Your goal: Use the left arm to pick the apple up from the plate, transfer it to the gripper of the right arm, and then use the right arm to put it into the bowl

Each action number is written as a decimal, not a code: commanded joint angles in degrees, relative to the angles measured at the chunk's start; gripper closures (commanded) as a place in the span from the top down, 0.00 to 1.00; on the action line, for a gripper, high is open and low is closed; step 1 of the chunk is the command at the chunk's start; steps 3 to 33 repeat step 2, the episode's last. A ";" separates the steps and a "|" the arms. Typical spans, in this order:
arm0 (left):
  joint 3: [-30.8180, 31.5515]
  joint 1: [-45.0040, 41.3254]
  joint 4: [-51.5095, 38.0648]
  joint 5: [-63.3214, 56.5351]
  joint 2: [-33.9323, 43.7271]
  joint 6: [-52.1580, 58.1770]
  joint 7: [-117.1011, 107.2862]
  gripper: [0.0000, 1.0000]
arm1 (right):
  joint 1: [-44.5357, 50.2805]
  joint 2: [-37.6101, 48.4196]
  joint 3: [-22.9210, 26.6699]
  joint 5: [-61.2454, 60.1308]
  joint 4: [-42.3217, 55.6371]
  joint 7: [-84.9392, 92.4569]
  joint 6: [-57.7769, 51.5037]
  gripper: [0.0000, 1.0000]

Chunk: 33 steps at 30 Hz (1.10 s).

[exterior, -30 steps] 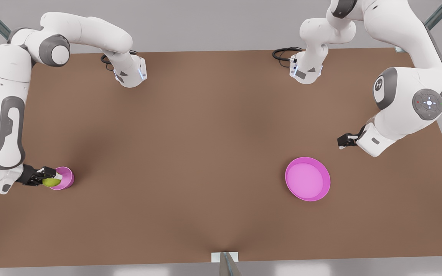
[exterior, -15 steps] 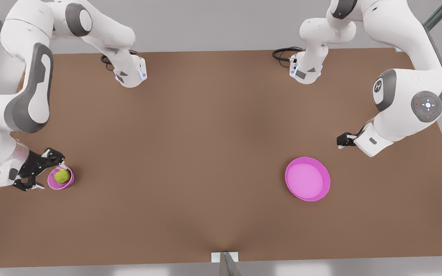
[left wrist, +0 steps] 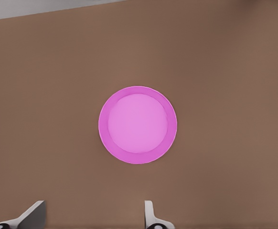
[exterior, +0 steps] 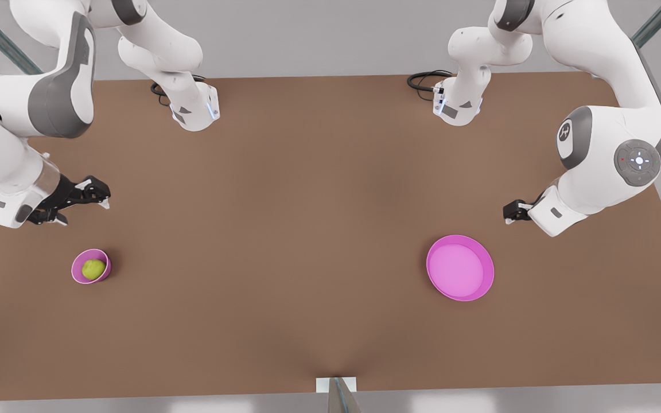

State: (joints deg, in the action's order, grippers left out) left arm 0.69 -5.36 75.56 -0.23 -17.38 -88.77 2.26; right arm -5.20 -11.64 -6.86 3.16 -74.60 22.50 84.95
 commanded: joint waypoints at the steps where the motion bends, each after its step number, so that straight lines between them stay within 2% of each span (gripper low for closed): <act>1: 0.01 0.00 0.03 -0.04 0.06 0.00 1.52 1.00 | 0.46 0.04 -0.35 -0.18 -0.02 -22.50 -1.37 1.00; 33: 0.01 0.00 0.03 -0.04 0.06 0.00 1.52 1.00 | 0.37 0.04 -0.52 -0.09 0.07 -22.41 -1.28 1.00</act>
